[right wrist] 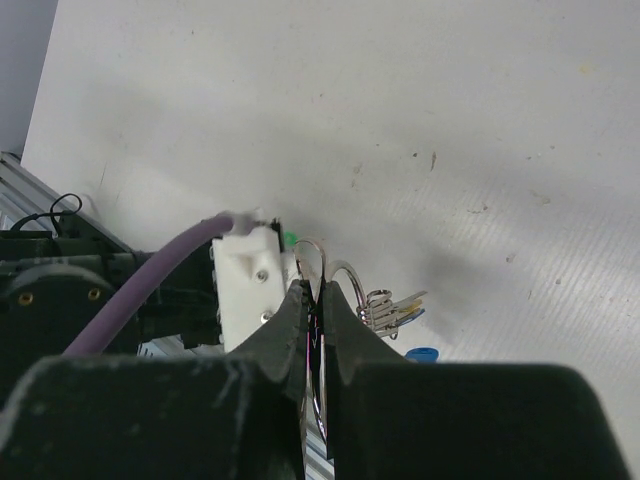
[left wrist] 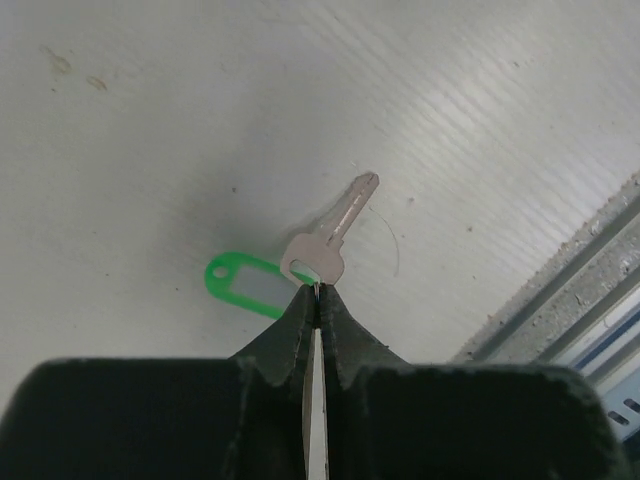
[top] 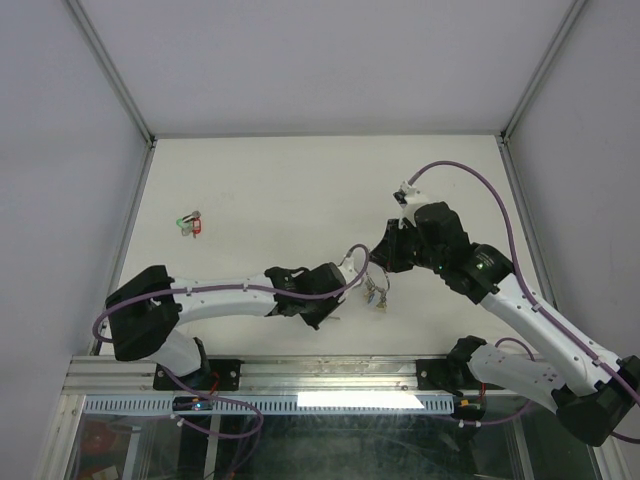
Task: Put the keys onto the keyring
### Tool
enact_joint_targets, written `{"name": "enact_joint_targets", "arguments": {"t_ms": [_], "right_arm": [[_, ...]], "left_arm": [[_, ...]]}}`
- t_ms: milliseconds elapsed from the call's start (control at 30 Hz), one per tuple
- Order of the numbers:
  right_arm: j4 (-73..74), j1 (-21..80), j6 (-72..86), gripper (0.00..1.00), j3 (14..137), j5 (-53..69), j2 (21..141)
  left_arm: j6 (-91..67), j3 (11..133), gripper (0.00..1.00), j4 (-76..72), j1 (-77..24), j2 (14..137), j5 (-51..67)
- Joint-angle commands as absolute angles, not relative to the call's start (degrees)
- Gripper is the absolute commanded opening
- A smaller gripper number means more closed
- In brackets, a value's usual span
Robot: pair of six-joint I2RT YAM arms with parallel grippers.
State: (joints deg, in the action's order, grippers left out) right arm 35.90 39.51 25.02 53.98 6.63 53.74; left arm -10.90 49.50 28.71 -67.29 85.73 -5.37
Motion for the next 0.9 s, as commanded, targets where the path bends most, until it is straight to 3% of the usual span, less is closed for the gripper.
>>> {"name": "enact_joint_targets", "arguments": {"t_ms": [0,233,433,700,867], "right_arm": [[33.54,39.21,25.05,0.0,54.25,5.9,52.35],[33.39,39.2,25.05,0.0,53.67,6.11,52.47],[33.34,39.21,24.7,0.0,53.25,5.8,52.65],[32.58,39.2,24.95,0.0,52.66,6.36,52.83],[32.34,39.21,25.05,0.0,52.63,6.68,53.0]], "left_arm": [[-6.28,53.52,0.03,26.68,-63.47,87.55,-2.19],[-7.19,53.09,0.25,23.32,-61.25,85.63,-2.19],[-11.89,48.74,0.27,22.76,-60.95,79.66,-4.58],[-21.53,45.72,0.44,23.39,-61.99,76.04,-7.45],[-22.84,46.45,0.5,23.36,-68.55,77.52,-17.43]]}}
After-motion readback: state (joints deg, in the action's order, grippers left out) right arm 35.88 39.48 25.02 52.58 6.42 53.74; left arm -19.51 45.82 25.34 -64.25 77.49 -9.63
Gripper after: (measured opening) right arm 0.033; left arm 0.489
